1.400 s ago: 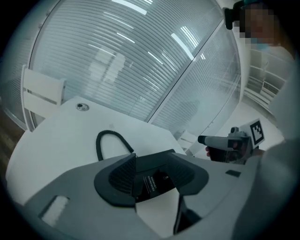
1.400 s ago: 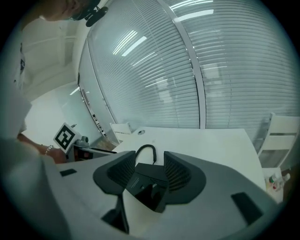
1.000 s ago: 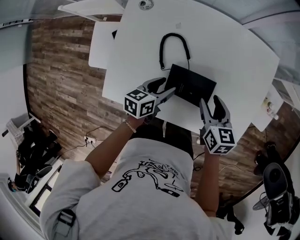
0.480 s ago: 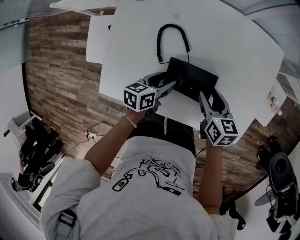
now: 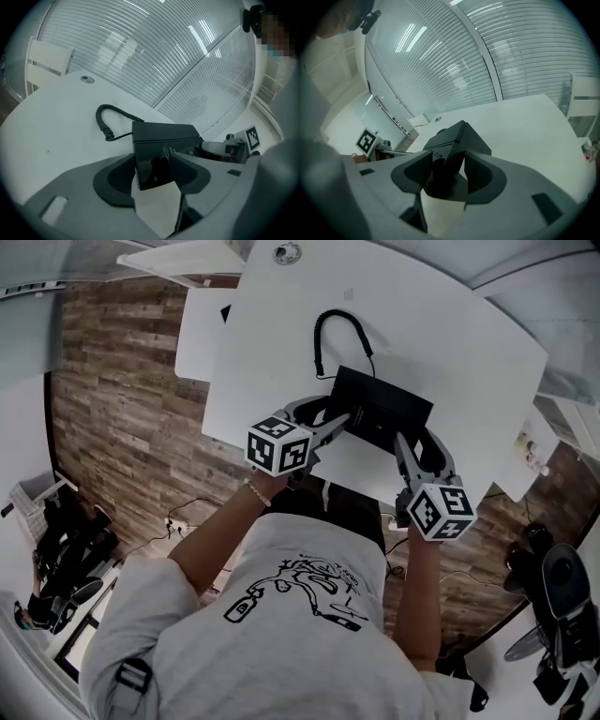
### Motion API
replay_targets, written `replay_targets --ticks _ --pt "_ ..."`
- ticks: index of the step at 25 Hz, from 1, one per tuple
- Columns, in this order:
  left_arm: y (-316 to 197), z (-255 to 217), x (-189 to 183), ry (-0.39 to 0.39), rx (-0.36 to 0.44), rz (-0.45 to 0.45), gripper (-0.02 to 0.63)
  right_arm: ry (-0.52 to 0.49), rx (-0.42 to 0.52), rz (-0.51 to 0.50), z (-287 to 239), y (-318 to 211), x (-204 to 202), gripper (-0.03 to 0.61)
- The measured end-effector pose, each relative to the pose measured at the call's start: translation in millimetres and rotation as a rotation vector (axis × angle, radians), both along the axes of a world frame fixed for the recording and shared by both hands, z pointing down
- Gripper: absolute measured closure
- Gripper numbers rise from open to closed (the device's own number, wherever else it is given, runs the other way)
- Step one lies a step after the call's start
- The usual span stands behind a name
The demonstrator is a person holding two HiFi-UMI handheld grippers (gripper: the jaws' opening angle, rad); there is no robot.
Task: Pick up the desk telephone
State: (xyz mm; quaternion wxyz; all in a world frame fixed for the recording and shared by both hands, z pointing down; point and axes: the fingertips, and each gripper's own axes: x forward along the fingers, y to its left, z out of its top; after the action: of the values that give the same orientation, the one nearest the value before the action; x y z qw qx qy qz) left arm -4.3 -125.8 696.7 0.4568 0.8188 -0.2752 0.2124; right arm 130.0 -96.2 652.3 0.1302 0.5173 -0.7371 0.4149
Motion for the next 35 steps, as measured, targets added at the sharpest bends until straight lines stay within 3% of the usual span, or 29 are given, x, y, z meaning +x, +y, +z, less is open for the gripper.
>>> replay_targets --ticks 24,35 --pt "-18.6 -163.5 -9.1 0.052 0.133 -0.051 0.388 -0.016 0.193 -0.001 -166.8 -19.6 -8.9 0.382" --pt "-26.3 -227.9 -5.8 0.115 0.182 -0.063 0.388 0.006 0.281 0.029 -237.7 -22.7 -7.7 0.383"
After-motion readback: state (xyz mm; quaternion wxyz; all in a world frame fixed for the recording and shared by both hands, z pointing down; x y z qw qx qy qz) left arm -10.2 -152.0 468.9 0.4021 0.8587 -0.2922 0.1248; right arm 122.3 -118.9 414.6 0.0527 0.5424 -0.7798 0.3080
